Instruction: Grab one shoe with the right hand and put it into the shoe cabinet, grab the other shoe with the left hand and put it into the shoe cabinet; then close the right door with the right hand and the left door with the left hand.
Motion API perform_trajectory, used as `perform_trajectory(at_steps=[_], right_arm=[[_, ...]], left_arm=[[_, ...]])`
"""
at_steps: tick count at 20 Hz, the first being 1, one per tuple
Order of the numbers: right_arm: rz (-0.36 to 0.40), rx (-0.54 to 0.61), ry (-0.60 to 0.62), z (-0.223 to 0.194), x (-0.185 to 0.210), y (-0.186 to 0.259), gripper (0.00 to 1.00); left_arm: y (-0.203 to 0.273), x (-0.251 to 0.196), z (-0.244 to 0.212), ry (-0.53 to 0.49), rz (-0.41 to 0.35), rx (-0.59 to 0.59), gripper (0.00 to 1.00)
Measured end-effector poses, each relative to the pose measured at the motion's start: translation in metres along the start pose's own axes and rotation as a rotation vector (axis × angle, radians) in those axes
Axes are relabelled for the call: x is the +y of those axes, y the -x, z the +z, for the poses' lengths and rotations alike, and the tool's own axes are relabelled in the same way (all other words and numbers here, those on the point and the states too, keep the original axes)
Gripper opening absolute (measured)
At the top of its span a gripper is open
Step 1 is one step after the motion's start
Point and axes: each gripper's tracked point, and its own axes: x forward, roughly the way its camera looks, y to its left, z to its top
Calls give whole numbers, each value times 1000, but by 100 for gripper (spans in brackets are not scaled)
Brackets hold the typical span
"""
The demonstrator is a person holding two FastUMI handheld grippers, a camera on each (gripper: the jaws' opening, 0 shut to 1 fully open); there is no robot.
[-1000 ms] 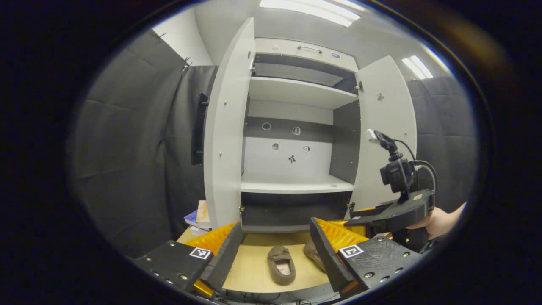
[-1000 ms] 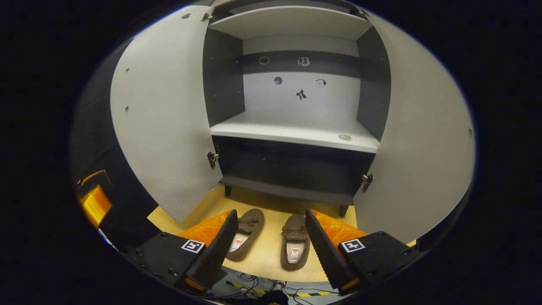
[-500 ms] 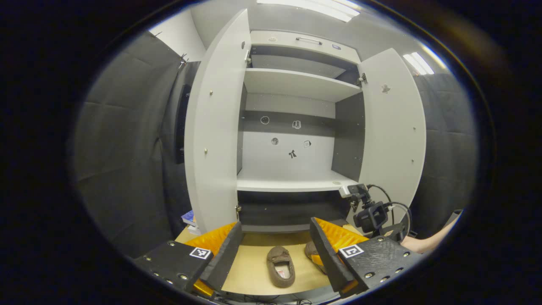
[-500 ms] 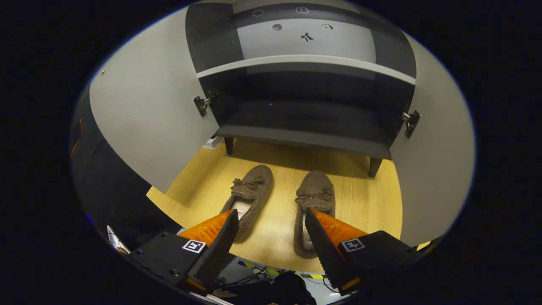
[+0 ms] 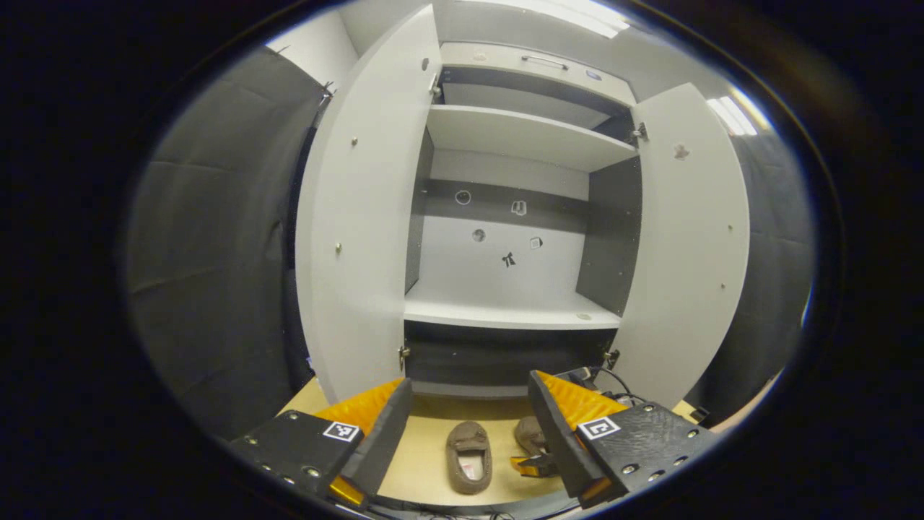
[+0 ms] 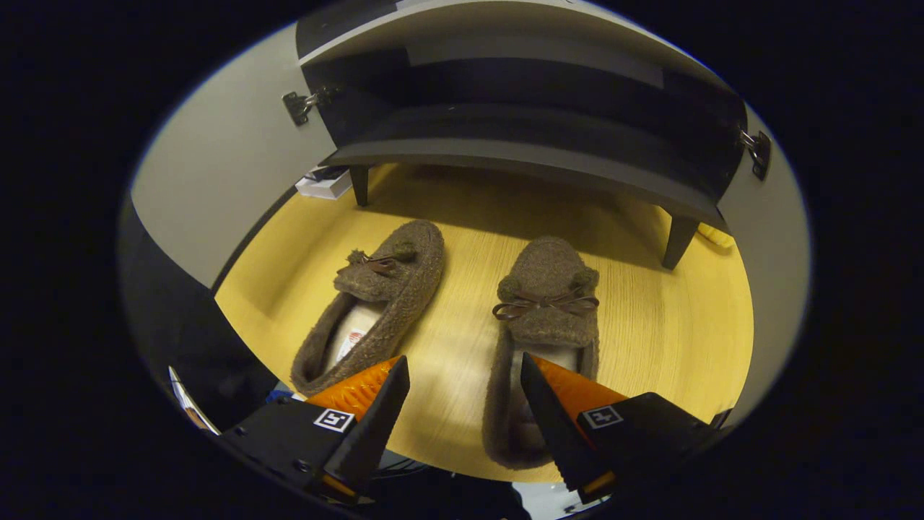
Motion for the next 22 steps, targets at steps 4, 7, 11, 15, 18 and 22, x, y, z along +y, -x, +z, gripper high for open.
perform_trajectory(at_steps=[4,7,11,15,18,22], right_arm=[[-67,-9,91,-2,-14,-23,98],[-76,-3,174,-6,-15,-37,94],[-150,-20,197,-3,-33,-41,62],[-187,12,218,-4,-40,-39,36],[-177,25,271,-5,-39,-39,30],[-135,21,190,-5,-41,-35,7]], left_arm=[[-4,1,1,-19,22,-2,93],[-8,2,0,-28,38,7,100],[-11,-1,-1,-33,42,10,93],[-13,-5,-7,-11,34,25,93],[-14,-8,-8,-20,31,24,93],[-14,-13,-12,-2,16,32,93]])
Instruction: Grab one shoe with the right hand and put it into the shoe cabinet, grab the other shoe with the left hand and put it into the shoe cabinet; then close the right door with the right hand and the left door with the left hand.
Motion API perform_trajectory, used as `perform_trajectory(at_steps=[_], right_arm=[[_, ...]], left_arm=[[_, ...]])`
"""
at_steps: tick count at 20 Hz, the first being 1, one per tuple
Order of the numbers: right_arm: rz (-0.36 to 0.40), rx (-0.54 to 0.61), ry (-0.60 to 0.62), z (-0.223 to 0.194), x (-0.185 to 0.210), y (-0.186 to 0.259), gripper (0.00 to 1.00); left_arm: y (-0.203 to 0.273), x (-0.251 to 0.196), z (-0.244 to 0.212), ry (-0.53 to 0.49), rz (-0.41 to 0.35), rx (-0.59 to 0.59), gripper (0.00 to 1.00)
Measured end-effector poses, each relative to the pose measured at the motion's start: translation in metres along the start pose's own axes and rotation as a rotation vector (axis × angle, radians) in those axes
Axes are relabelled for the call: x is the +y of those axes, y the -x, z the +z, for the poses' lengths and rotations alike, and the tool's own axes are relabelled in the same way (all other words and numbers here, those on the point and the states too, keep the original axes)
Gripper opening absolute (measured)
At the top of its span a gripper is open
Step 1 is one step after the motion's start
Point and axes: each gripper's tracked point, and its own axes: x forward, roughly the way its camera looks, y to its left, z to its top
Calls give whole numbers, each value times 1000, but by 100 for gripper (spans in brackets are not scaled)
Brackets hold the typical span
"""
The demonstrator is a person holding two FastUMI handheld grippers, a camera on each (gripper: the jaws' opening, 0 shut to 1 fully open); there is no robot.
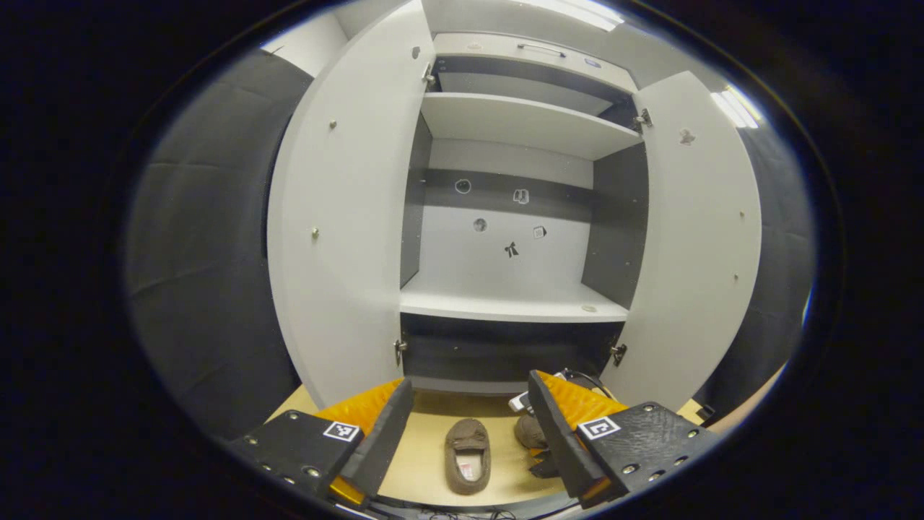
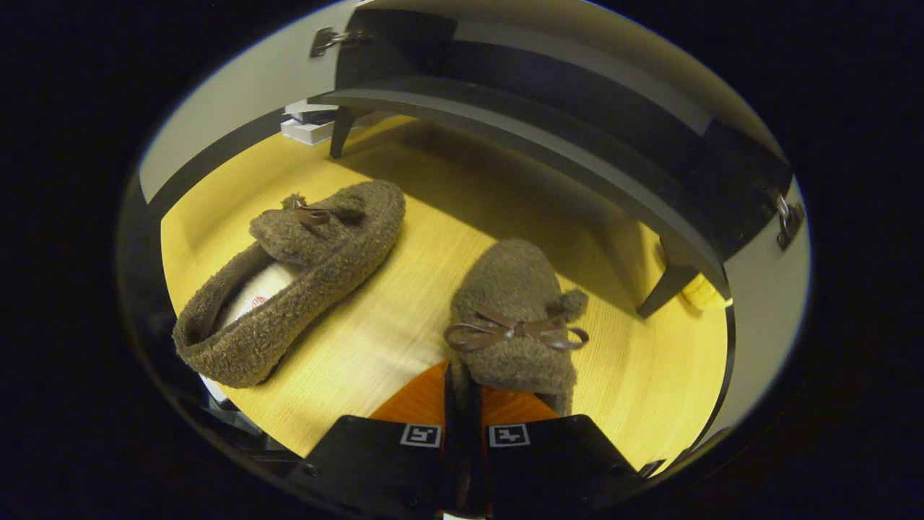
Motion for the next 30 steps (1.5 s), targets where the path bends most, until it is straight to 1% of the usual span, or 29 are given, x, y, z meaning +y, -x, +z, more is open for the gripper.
perform_trajectory(at_steps=[2,3,4,8,9,10,11,14,15,19,23,26,30], right_arm=[[13,-1,-13,-2,-3,6,5],[16,-9,-23,0,-5,10,4],[15,-22,-44,3,-7,16,4],[55,-61,-177,14,-9,45,3],[57,-72,-191,16,-12,54,3],[55,-87,-199,18,-15,63,0],[56,-101,-208,20,-17,72,3],[68,-135,-239,26,-18,102,0],[72,-141,-246,25,-19,113,3],[71,-177,-288,33,-26,157,3],[86,-285,-337,63,-33,194,3],[83,-365,-342,87,-41,223,3],[70,-414,-329,119,-51,251,3]], left_arm=[[-1,0,0,7,-2,-3,93],[1,-1,0,7,-5,-4,96],[2,-1,0,2,-6,-4,93],[1,4,-11,-31,-3,15,93],[2,4,-13,-31,-5,22,93],[2,5,-15,-30,-7,27,93],[2,5,-17,-30,-9,29,93],[1,4,-22,-42,-18,42,93],[0,4,-23,-45,-23,44,93],[-4,0,-27,-67,-44,52,93],[-8,-2,-26,-96,-49,29,93],[-10,-8,-28,-114,-63,24,93],[-13,-15,-30,-131,-73,28,93]])
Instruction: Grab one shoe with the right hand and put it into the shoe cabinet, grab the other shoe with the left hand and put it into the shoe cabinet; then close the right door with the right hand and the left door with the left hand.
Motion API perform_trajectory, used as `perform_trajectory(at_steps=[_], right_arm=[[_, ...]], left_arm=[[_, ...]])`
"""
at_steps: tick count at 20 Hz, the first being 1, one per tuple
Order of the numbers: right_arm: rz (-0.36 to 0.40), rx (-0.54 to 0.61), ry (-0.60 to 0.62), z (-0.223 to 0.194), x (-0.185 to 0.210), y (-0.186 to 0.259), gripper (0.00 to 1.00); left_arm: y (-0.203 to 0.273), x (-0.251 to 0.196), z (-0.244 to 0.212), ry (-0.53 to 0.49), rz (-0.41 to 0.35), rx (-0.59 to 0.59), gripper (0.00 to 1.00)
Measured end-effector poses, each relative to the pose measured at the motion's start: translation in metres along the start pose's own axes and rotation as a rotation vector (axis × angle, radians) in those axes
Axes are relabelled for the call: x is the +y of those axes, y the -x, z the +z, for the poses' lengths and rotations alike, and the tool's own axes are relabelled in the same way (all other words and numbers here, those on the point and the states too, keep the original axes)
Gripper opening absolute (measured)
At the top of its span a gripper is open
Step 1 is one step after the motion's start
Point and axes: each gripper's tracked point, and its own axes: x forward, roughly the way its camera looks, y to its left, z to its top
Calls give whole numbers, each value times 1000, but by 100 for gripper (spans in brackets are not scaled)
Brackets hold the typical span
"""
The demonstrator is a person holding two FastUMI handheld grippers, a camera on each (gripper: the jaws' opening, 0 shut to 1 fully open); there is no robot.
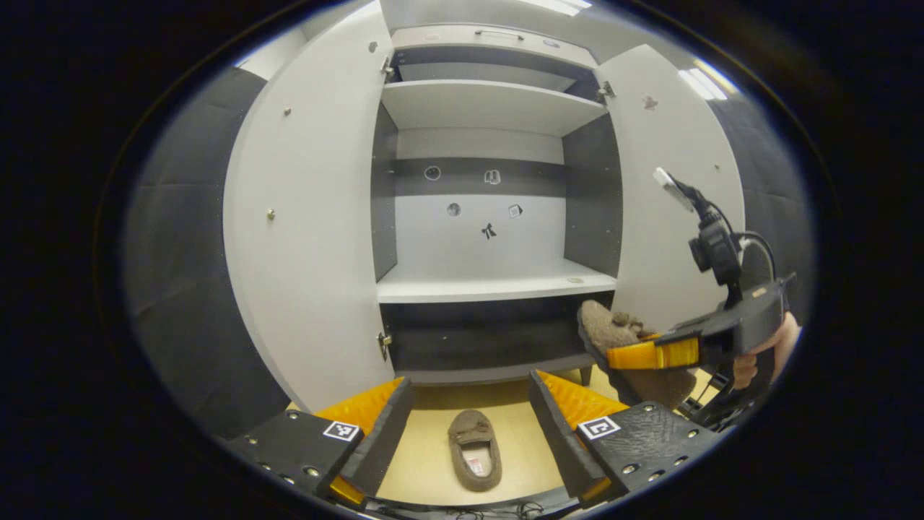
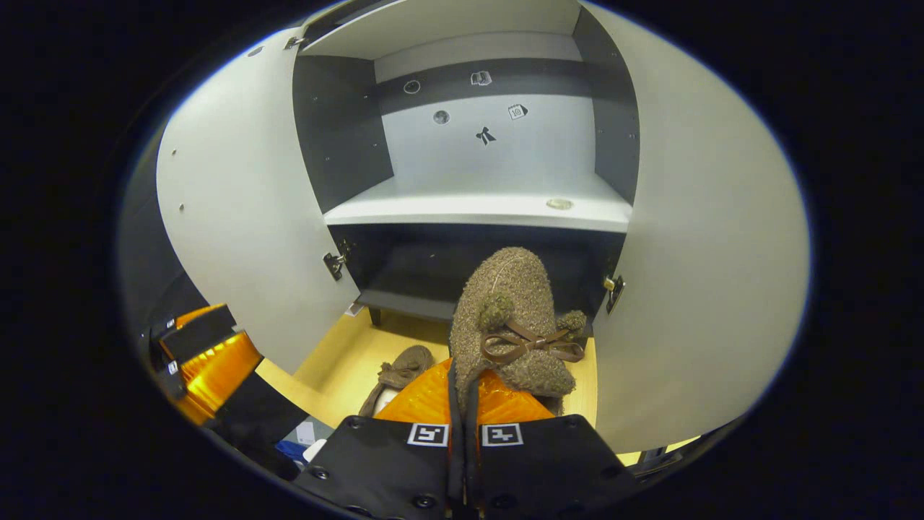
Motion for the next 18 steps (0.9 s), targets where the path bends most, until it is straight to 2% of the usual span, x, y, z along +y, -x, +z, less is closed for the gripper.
perform_trajectory(at_steps=[2,5,7,8,11,13,14,15,17,18], right_arm=[[39,-47,11,23,11,-6,0],[43,-104,54,60,12,-16,3],[65,-156,58,90,18,-20,3],[70,-178,61,103,20,-22,3],[68,-250,70,149,14,-31,3],[55,-299,60,179,7,-38,3],[44,-324,52,196,3,-43,0],[33,-347,45,211,-2,-48,3],[-2,-383,49,234,-17,-60,0],[-28,-396,57,244,-26,-69,6]], left_arm=[[2,5,3,-8,27,-14,93],[4,6,9,-3,42,-32,93],[7,11,9,-4,57,-33,98],[8,12,9,-3,62,-33,93],[12,15,10,-2,80,-29,93],[14,17,12,-1,97,-29,88],[15,17,13,1,106,-31,93],[15,18,15,3,115,-32,93],[15,21,18,12,139,-34,89],[15,22,20,24,152,-35,93]])
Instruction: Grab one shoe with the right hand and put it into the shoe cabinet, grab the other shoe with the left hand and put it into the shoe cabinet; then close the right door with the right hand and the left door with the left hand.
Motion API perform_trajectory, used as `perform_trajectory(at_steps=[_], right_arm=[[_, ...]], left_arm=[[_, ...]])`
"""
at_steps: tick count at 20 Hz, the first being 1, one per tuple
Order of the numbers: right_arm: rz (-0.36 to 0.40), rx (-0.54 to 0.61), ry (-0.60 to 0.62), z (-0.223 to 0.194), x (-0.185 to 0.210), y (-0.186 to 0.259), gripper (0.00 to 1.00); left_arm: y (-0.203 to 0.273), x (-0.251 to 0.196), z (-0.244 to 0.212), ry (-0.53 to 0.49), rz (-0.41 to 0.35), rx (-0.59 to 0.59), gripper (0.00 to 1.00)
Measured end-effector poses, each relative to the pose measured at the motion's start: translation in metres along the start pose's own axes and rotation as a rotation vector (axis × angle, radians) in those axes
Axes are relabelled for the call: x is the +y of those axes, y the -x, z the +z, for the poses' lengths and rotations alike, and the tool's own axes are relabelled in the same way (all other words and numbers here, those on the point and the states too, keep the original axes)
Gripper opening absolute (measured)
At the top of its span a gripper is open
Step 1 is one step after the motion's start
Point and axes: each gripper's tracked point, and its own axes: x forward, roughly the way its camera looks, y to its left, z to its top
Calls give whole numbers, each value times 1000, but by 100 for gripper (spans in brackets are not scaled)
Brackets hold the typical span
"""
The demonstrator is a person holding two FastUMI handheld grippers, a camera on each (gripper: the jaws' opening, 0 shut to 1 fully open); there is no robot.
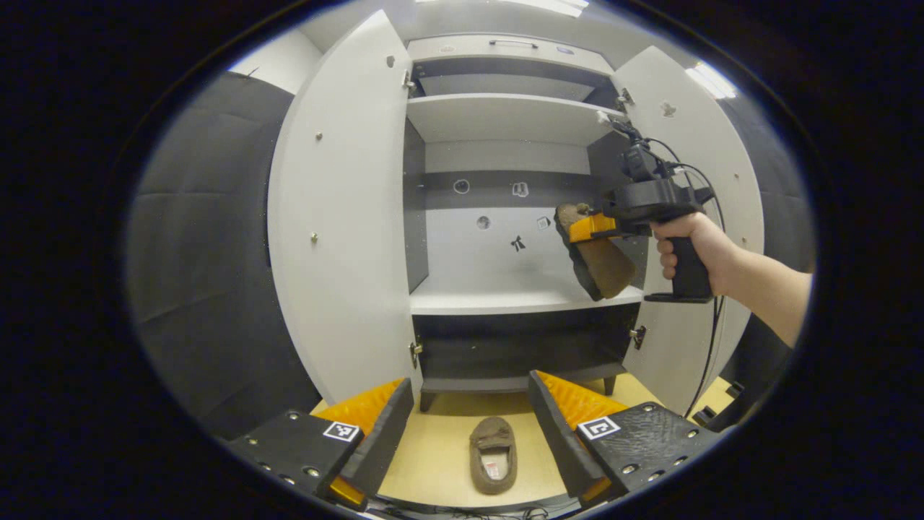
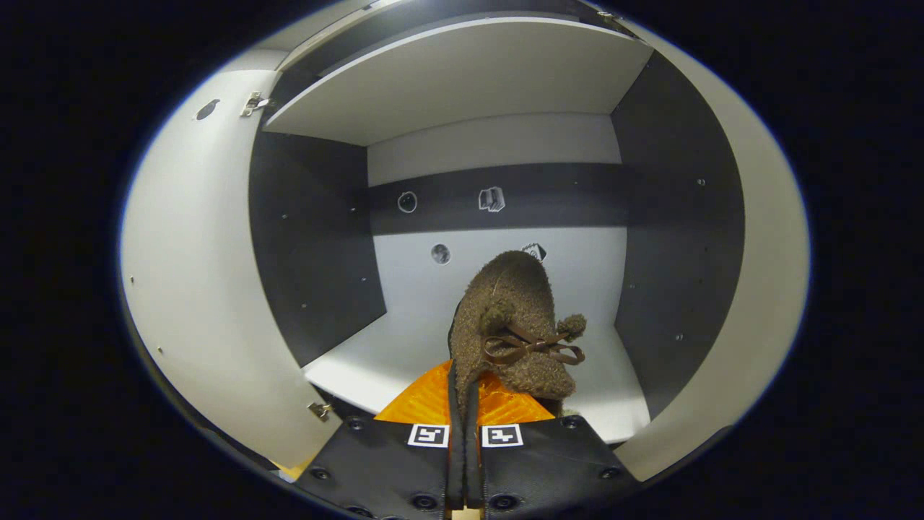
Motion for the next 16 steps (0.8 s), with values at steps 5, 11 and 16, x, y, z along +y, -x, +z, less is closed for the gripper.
perform_trajectory(at_steps=[5,11,16], right_arm=[[-119,-14,-21,7,-49,-54,4],[-150,4,32,-8,-67,-89,0],[-159,-62,41,-6,-68,-101,11]], left_arm=[[-7,4,23,14,64,-42,85],[-11,10,18,4,120,-24,93],[-22,13,18,4,154,-22,89]])
